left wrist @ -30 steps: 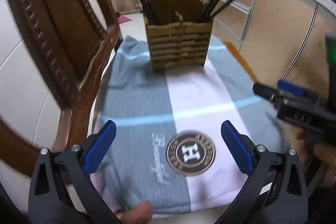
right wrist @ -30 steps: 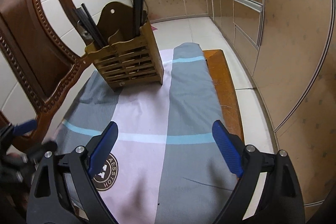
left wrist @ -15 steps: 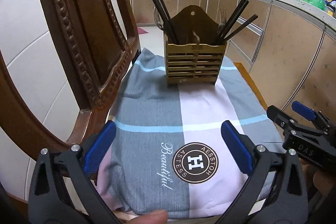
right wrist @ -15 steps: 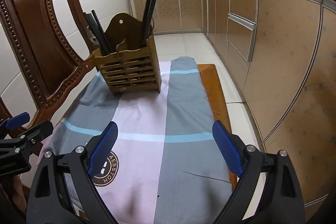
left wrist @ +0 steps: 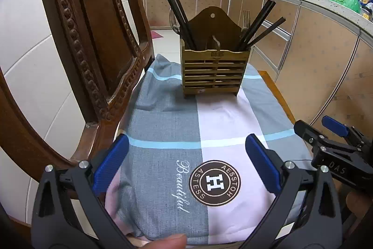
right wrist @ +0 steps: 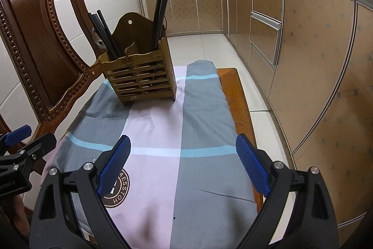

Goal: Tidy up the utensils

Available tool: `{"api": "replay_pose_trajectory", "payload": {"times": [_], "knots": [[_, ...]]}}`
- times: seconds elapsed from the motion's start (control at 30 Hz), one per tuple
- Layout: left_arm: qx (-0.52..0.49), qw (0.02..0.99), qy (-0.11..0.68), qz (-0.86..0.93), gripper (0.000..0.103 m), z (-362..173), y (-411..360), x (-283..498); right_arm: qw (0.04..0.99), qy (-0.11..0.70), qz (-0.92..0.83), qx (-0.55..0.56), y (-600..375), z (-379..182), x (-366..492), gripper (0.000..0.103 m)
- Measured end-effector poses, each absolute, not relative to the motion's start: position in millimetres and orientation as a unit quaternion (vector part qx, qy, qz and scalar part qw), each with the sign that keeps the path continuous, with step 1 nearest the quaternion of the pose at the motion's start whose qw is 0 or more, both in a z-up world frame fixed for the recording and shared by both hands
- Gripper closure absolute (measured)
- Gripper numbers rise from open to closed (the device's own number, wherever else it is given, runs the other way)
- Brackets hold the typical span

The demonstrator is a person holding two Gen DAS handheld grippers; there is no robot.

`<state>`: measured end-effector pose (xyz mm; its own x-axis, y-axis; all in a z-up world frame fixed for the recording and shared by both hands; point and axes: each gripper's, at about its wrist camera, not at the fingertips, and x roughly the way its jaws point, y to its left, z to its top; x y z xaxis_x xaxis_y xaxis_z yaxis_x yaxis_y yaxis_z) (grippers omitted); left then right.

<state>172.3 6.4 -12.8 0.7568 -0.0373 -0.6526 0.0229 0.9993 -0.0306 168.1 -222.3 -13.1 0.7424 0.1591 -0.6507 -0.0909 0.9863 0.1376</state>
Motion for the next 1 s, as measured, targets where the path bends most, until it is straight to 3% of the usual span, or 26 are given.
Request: {"api": "replay_pose_trajectory", "payload": {"times": [1.0], "knots": [[-0.009,0.936,0.352,-0.024,0.004,-15.7,5.5,174.4,0.932,0.353,0.067,0.043,-221.0,-16.1,167.8,0.013]]}}
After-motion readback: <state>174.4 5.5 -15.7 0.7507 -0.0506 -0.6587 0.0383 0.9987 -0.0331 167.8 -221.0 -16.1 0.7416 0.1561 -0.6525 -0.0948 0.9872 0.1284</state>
